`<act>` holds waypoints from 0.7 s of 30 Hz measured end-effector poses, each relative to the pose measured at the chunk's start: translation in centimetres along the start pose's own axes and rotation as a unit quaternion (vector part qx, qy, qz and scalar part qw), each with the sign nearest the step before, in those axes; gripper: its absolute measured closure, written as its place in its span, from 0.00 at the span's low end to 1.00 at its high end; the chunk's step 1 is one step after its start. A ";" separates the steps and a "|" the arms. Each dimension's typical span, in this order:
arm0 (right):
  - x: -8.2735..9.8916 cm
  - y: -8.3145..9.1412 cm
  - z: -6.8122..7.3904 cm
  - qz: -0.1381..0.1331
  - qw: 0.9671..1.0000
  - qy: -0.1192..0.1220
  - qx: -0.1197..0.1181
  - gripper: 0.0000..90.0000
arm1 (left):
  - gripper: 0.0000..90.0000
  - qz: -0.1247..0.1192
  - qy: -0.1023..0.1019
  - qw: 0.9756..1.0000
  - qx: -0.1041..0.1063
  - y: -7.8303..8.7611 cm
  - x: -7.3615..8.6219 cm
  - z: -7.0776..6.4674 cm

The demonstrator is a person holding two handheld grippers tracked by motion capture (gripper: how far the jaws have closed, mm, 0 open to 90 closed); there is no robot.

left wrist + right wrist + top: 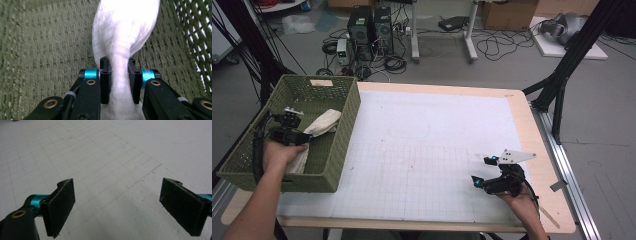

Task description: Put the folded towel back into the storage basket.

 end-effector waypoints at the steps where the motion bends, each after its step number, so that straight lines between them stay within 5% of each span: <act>1: 0.0 0.0 0.0 -0.001 1.000 0.001 0.001 0.14 | 0.84 0.005 -0.001 1.000 0.000 -0.1 0.0 0.0; 9: -0.1 0.2 0.0 -0.003 1.000 -0.002 0.001 0.14 | 0.72 0.042 -0.006 0.998 0.036 -0.9 0.3 -0.3; 11: -0.1 0.2 0.0 -0.003 1.000 -0.002 0.001 0.14 | 0.67 0.051 -0.010 0.997 0.059 -1.1 0.3 -0.4; 19: -0.1 0.1 0.0 -0.003 1.000 0.001 0.003 0.14 | 0.62 0.052 -0.023 0.993 0.105 -0.9 0.3 -0.8; 21: -0.1 0.1 0.0 -0.002 1.000 0.001 0.003 0.14 | 0.59 0.036 -0.022 0.994 0.104 -0.6 0.2 -0.7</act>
Point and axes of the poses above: each handheld gripper's, and its own axes: y roughly backward along the jaws, x roughly out of its underside, z roughly to its left, the point moved 1 cm from there along -y, roughly forward along the jaws, and after that the axes turned 3 degrees about z, right-handed, at the moved point
